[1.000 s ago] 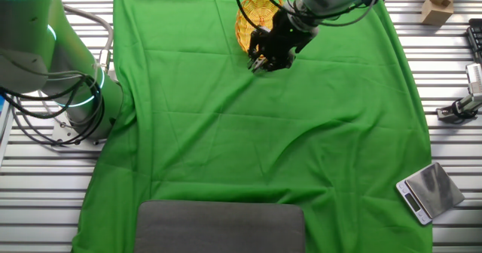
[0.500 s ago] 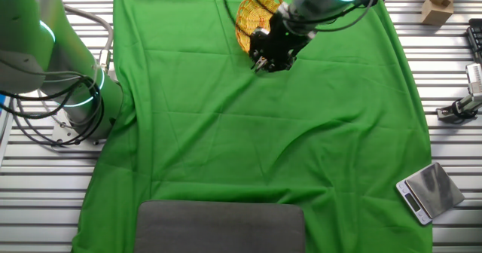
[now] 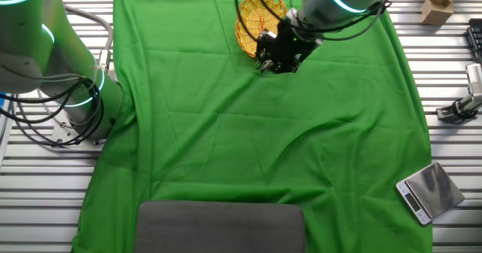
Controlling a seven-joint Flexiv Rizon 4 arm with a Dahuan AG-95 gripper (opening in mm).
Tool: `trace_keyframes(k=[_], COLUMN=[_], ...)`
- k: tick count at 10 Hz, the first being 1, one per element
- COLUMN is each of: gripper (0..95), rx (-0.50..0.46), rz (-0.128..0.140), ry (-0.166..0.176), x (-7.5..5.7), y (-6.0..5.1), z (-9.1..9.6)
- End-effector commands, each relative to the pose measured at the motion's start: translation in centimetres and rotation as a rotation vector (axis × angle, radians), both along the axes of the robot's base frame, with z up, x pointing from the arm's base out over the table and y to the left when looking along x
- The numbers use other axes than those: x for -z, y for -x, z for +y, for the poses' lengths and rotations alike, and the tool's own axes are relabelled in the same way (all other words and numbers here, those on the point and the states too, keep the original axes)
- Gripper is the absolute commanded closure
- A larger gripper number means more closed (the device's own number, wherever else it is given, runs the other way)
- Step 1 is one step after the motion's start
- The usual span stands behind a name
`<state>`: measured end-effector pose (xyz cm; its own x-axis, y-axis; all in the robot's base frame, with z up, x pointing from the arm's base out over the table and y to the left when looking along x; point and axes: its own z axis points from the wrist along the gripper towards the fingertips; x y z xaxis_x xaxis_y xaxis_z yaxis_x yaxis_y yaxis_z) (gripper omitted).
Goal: Use a clamp
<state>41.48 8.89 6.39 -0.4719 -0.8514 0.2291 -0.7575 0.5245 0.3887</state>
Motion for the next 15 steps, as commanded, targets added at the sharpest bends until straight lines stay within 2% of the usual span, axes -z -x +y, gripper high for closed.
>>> trace_keyframes(k=[1,2,4,12,15], gripper=[95.0,95.0,95.0,95.0,95.0], rx=[-0.009,-0.016,-0.018,-0.013,-0.003], rz=[0.078,0.113,0.132,0.143,0.140], ry=[0.004,0.009,0.013,-0.003,0.000], x=[0.1,0.1,0.0,-1.2,-1.2], y=[-0.2,-0.2,0.0,1.3,2.2], z=[0.1,0.0,-0.1,-0.3,0.1])
